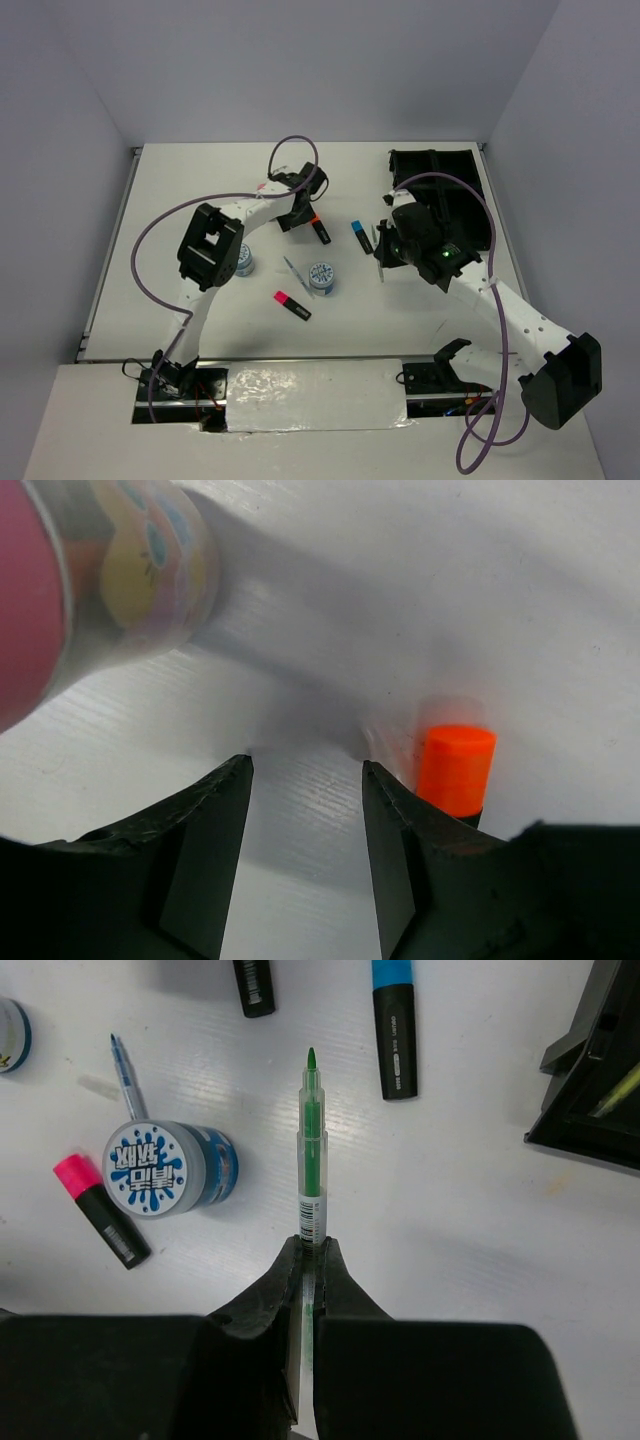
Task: Sort the stationery into containers
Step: Close the pen cap on the pen.
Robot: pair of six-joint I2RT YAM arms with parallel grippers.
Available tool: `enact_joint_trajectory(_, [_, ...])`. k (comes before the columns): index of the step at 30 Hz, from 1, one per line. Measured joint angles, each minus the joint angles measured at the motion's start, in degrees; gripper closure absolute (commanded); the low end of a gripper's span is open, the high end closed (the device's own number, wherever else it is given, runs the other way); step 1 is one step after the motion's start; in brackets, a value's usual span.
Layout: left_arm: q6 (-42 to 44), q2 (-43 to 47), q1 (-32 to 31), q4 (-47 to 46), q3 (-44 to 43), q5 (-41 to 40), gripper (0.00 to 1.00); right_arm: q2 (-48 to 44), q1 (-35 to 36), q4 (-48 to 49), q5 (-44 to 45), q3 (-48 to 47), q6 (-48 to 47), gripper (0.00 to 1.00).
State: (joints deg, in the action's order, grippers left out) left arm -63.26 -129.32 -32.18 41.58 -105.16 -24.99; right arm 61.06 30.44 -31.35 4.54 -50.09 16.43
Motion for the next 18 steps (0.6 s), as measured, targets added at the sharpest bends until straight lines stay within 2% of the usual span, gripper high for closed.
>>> enact_joint_trajectory(18, [0.17,0.52,-2.84,-2.91,0.59,-0.94,0.38,0.04,0.00,0.44,-2.23,0.70,-0.44,1.00])
